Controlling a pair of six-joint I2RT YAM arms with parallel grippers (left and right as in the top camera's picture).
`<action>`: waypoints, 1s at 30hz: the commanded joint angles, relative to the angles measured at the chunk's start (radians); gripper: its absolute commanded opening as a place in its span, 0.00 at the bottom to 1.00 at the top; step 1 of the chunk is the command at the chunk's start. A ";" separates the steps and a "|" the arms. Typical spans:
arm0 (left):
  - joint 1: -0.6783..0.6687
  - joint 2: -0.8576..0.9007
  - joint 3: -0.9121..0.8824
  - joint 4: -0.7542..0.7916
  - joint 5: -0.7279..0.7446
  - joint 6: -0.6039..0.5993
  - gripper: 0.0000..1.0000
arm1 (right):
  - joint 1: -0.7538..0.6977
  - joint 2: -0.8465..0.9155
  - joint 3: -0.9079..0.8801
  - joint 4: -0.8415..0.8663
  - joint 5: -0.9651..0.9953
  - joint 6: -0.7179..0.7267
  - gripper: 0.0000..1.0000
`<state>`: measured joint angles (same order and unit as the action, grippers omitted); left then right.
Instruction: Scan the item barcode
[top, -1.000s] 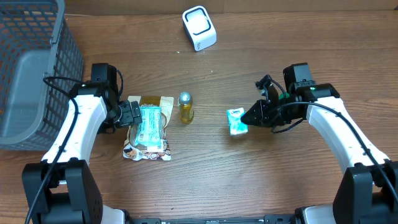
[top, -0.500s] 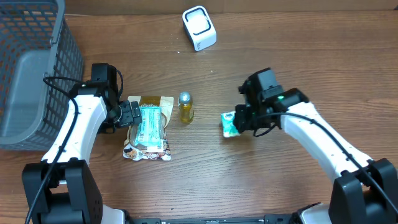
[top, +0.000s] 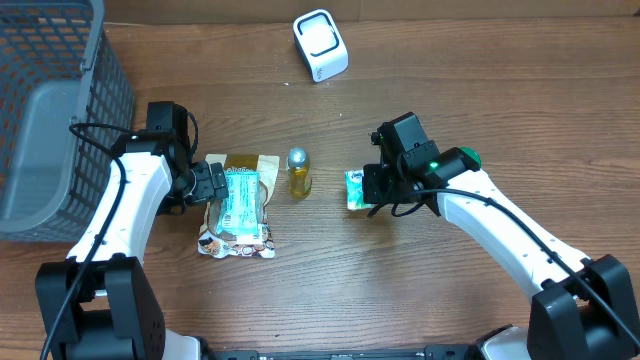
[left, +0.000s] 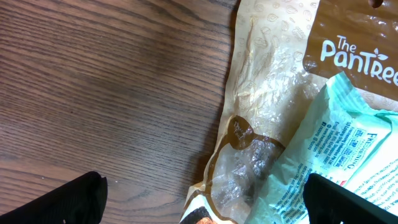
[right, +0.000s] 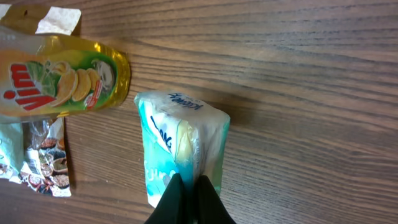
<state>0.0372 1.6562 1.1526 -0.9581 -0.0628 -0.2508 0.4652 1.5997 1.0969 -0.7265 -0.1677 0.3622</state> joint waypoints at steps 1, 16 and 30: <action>-0.003 0.004 0.015 -0.002 0.008 0.011 1.00 | 0.002 -0.013 -0.004 0.006 0.018 0.017 0.04; -0.003 0.004 0.015 -0.002 0.008 0.011 0.99 | -0.018 0.112 -0.046 0.098 -0.069 0.034 0.04; -0.003 0.004 0.015 -0.002 0.008 0.011 1.00 | -0.029 0.142 0.158 -0.093 0.129 -0.003 0.43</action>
<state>0.0372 1.6562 1.1526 -0.9585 -0.0628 -0.2508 0.4416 1.7432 1.1404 -0.7967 -0.0841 0.3771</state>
